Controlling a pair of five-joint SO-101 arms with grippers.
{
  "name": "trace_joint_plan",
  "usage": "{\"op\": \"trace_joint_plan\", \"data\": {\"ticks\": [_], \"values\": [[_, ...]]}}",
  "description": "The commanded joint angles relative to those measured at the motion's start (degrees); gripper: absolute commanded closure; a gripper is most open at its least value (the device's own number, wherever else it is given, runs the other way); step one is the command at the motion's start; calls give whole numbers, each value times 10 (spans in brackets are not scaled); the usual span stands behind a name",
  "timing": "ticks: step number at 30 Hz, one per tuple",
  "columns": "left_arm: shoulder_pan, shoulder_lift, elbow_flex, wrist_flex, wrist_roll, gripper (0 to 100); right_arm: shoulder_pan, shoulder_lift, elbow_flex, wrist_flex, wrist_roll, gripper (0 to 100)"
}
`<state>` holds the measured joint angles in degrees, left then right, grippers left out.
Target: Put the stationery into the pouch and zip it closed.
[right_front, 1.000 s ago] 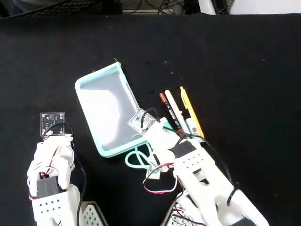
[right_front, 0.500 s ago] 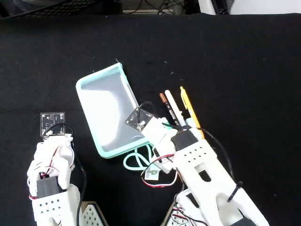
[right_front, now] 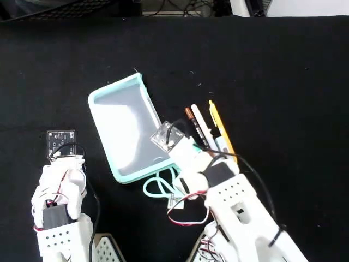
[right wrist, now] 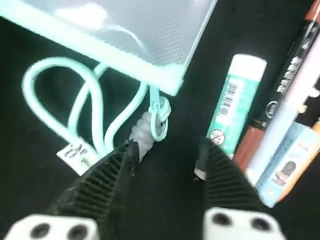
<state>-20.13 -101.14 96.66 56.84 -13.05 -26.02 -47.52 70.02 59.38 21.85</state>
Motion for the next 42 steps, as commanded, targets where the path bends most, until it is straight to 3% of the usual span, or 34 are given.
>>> {"op": "trace_joint_plan", "data": {"ticks": [1,15,25,35,38,42], "values": [[-2,0,8,-12,5,963,5,38,4,-51,-6,898],[-2,0,8,-9,5,963,9,106,5,-207,-4,884],[-2,0,8,-9,5,963,1,107,4,-134,-2,882],[-2,0,8,-9,5,963,-9,111,7,-153,-5,842],[-2,0,8,-9,5,963,-14,151,0,-164,-6,776],[-2,0,8,-9,5,963,-11,226,-50,-160,-6,813]]}}
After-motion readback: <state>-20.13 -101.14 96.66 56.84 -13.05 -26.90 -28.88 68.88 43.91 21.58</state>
